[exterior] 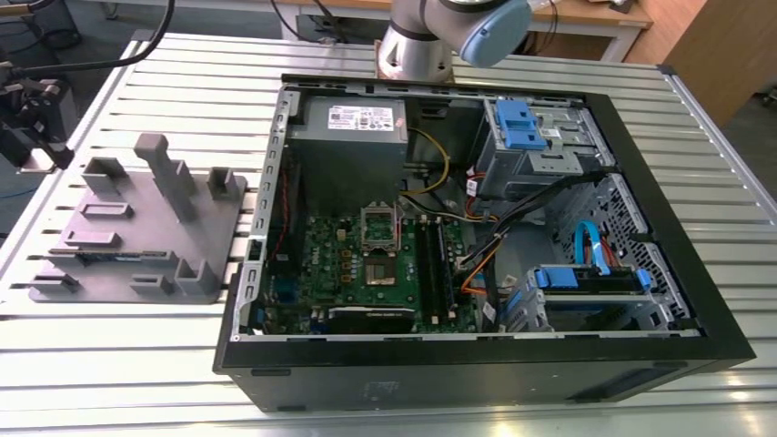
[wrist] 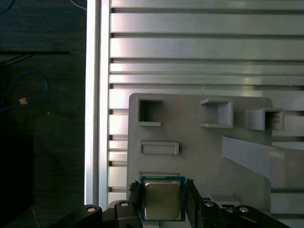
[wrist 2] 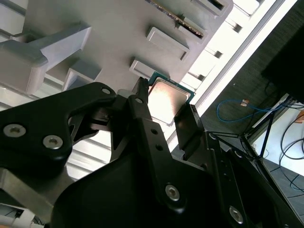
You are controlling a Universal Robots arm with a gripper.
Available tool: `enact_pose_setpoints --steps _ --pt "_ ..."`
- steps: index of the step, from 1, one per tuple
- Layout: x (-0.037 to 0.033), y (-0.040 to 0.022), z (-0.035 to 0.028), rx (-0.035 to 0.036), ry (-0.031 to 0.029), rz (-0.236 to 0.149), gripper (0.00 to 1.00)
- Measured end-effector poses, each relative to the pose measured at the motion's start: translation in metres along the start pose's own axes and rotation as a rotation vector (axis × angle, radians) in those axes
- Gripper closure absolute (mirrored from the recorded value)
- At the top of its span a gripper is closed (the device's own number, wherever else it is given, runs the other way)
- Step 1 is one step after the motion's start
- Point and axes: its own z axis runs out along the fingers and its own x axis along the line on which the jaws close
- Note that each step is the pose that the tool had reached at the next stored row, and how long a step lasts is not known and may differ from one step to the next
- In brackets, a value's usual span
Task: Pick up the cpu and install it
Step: 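Pick up the cpu and move it towards the insertion slot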
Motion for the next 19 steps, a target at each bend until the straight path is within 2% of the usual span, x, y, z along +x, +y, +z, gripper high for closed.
enact_pose_setpoints --steps 19 --pt "0.0 0.0001 -0.0043 0.0 0.0 0.0 0.53"
